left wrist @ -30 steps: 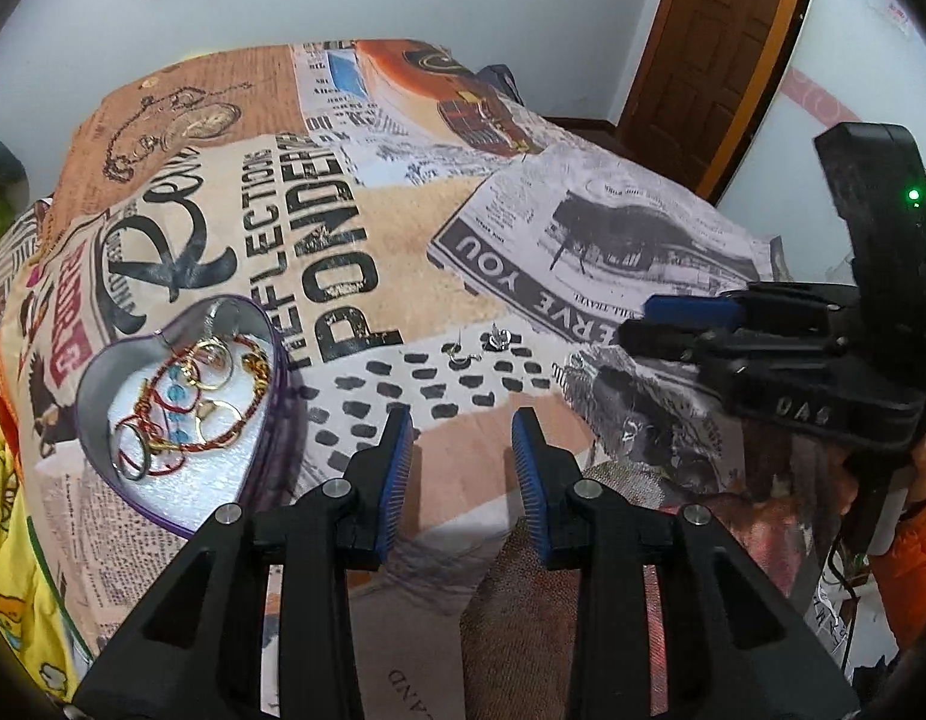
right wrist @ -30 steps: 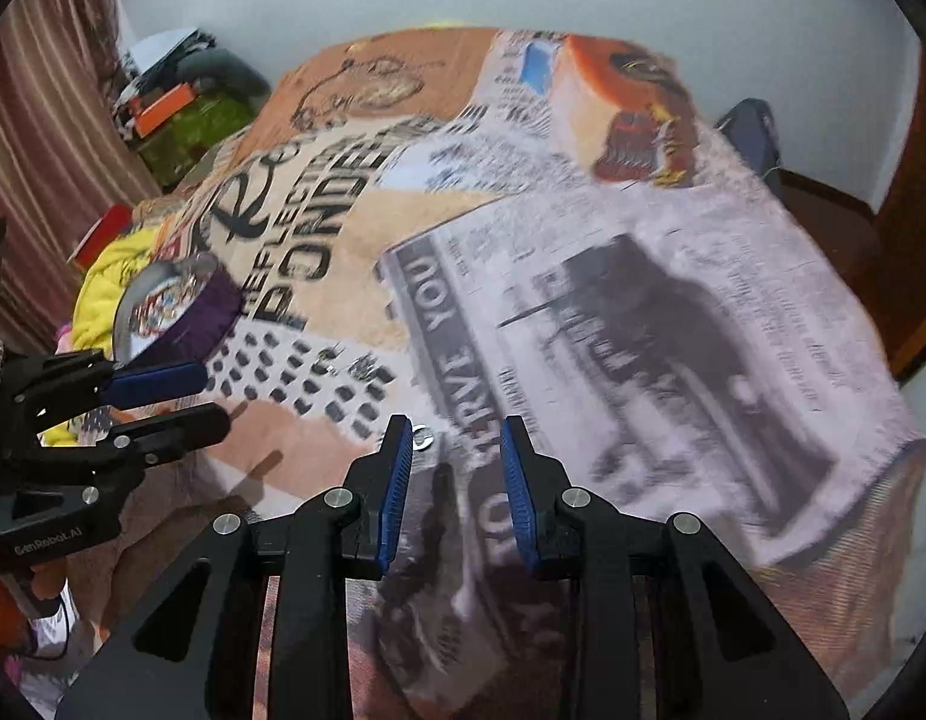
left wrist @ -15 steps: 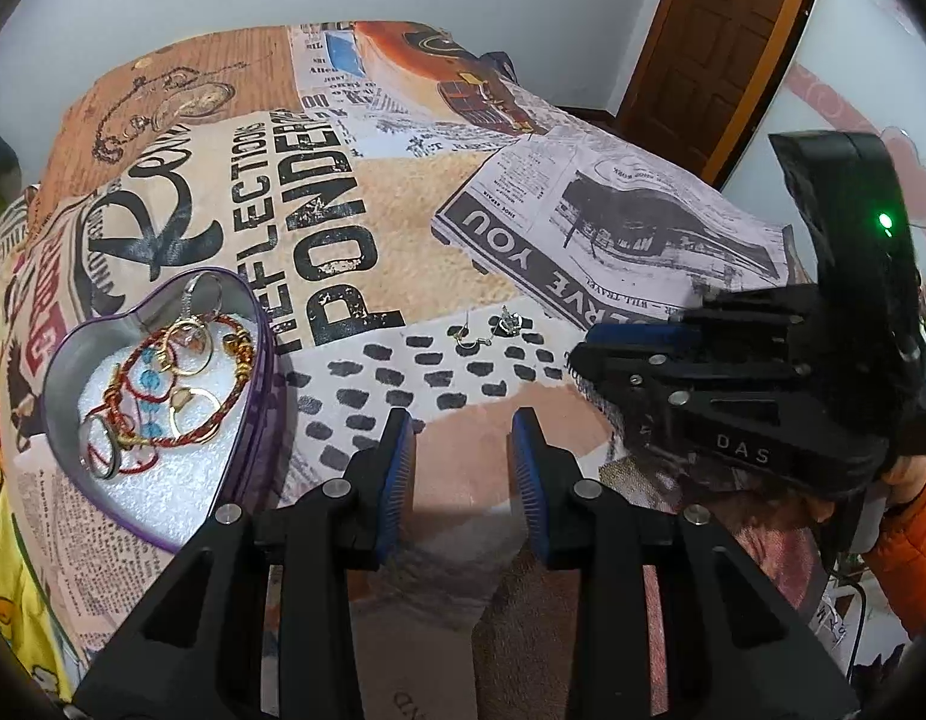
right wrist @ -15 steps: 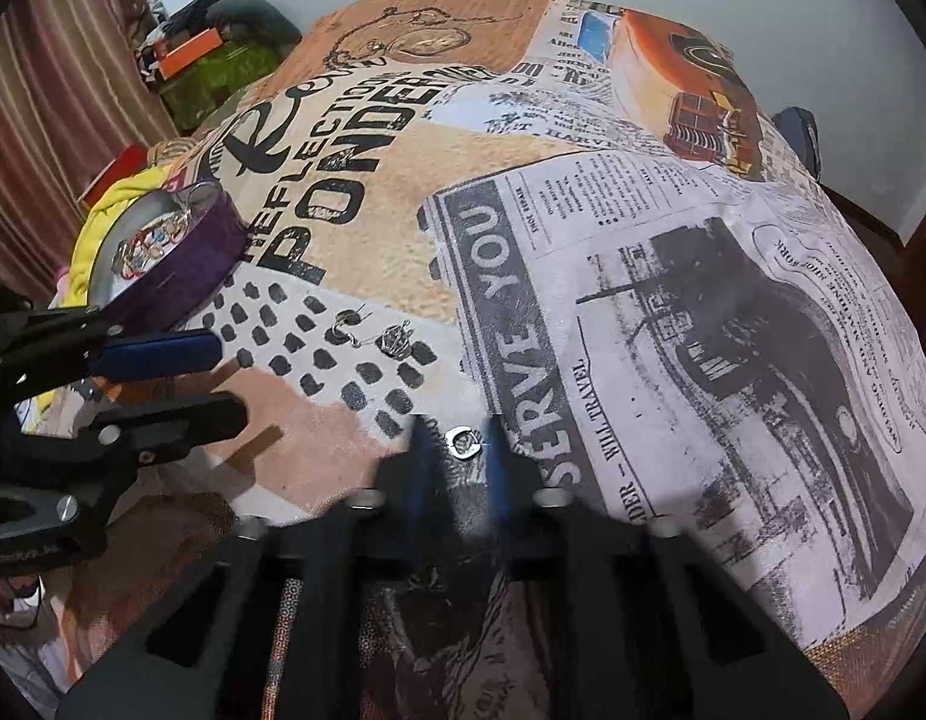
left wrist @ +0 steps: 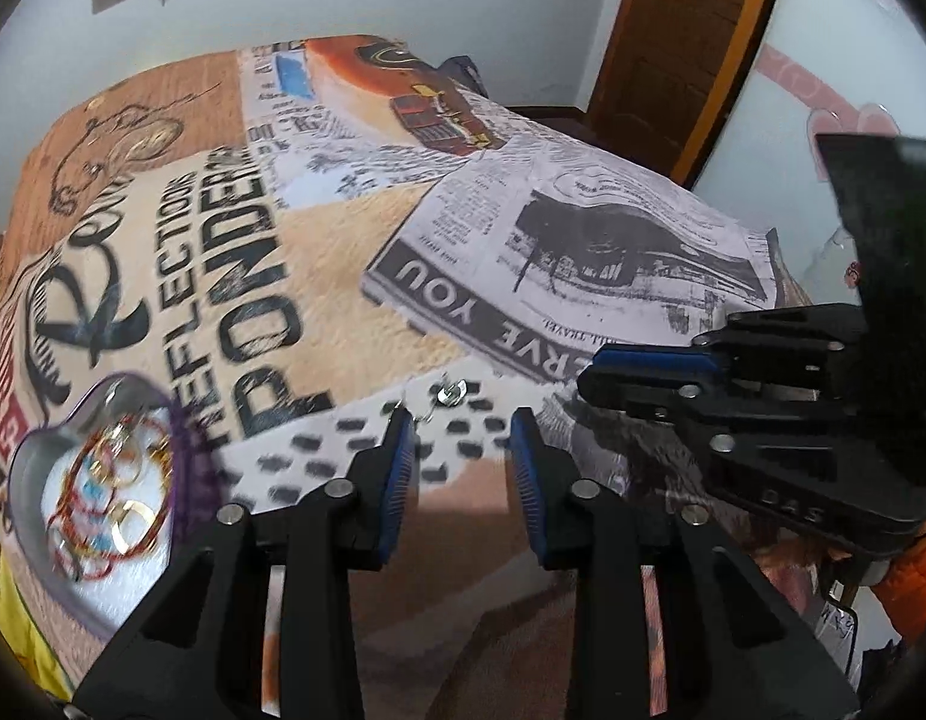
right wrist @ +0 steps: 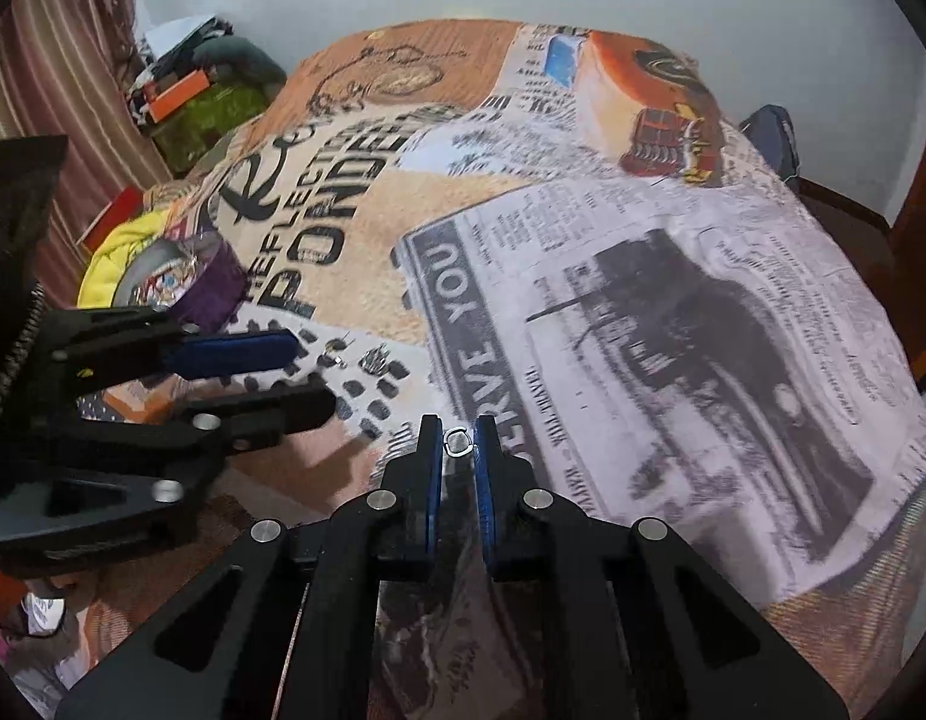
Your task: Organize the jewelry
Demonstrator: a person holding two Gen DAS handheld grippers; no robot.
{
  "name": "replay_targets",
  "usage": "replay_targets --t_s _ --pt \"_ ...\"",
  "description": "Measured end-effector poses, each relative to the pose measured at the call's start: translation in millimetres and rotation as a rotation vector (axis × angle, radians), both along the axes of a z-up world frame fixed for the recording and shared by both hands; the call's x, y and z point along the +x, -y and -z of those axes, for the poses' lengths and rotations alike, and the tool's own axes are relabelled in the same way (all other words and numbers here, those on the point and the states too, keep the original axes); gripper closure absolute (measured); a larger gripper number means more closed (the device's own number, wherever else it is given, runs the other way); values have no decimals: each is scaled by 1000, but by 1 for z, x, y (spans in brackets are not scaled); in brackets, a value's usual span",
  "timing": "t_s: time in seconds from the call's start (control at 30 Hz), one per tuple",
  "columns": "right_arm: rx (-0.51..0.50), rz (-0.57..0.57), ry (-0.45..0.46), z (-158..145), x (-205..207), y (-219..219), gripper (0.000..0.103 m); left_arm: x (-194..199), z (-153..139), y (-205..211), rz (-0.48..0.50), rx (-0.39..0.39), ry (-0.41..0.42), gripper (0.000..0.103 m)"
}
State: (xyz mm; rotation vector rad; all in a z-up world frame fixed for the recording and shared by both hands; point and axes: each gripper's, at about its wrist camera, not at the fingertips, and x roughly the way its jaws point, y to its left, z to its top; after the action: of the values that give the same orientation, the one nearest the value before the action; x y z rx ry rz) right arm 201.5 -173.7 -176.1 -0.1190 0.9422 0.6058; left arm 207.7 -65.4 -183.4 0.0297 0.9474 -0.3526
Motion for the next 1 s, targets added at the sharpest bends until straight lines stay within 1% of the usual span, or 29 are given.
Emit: replay_targets --t_s 0.03,0.1,0.17,0.3,0.33,0.43,0.47,0.6,0.77,1.0 --pt "6 7 4 -2 0 3 94 3 1 3 6 6 1 79" --pt "19 17 7 -5 2 6 94 7 3 5 7 14 0 81" --pt "29 25 11 -6 4 9 94 13 7 6 5 24 -5 85" --pt "46 37 3 -4 7 13 94 22 13 7 -5 42 -20 86" --pt "50 39 1 -4 8 13 94 22 14 7 -6 43 -22 89" --pt "55 41 0 -3 8 14 94 22 17 9 2 51 -16 90" --pt "56 41 -1 -3 8 15 94 21 17 10 4 54 -15 94" --pt "57 43 3 -5 7 16 94 22 17 10 2 53 -17 95" --pt "49 41 26 -13 3 14 94 12 5 0 -27 15 1 95" --pt "66 22 83 -38 -5 2 94 -15 -29 -23 -65 -9 72 95"
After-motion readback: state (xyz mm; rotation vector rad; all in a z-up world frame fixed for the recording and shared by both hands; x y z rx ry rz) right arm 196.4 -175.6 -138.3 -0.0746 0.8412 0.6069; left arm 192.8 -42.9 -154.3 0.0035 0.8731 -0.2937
